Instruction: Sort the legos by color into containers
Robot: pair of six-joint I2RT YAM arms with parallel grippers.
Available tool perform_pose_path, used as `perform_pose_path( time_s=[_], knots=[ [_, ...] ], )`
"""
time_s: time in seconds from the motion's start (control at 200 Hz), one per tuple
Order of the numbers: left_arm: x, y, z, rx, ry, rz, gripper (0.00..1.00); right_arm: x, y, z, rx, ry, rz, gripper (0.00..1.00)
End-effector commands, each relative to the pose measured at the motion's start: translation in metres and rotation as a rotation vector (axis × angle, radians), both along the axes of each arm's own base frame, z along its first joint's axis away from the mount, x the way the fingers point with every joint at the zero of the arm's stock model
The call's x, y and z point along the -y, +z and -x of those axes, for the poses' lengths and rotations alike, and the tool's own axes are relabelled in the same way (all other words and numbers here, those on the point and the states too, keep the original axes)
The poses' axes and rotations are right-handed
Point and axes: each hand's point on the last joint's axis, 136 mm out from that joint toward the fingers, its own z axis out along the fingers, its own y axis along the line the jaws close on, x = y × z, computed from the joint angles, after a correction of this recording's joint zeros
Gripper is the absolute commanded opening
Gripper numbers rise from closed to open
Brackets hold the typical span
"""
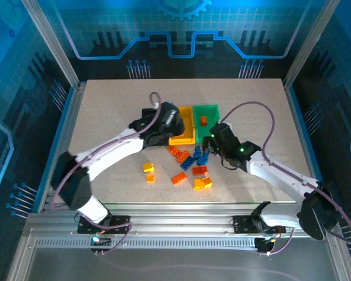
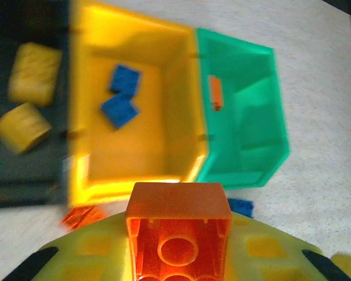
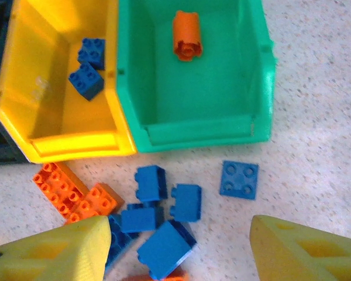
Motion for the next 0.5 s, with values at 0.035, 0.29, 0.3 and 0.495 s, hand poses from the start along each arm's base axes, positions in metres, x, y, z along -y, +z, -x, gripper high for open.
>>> perform_pose_path(
  time_s=[0.035, 0.29, 0.3, 0.495],
  knots=[
    [0.059, 0.013, -0.034, 0.124, -0.201, -0.034, 0.26, 0.024, 0.000, 0.012, 0.003, -0.081, 0.006, 0.66],
    [0.101, -0.018, -0.073, 0.114, -0.247, -0.044, 0.30, 0.040, -0.004, 0.029, -0.008, -0.093, 0.022, 0.66],
    [0.102, -0.019, -0.074, 0.115, -0.248, -0.041, 0.30, 0.040, -0.004, 0.030, -0.009, -0.093, 0.023, 0.66],
    [0.125, -0.026, -0.091, 0.134, -0.258, 0.029, 0.39, 0.043, -0.001, 0.035, 0.006, -0.088, 0.012, 0.67]
  ],
)
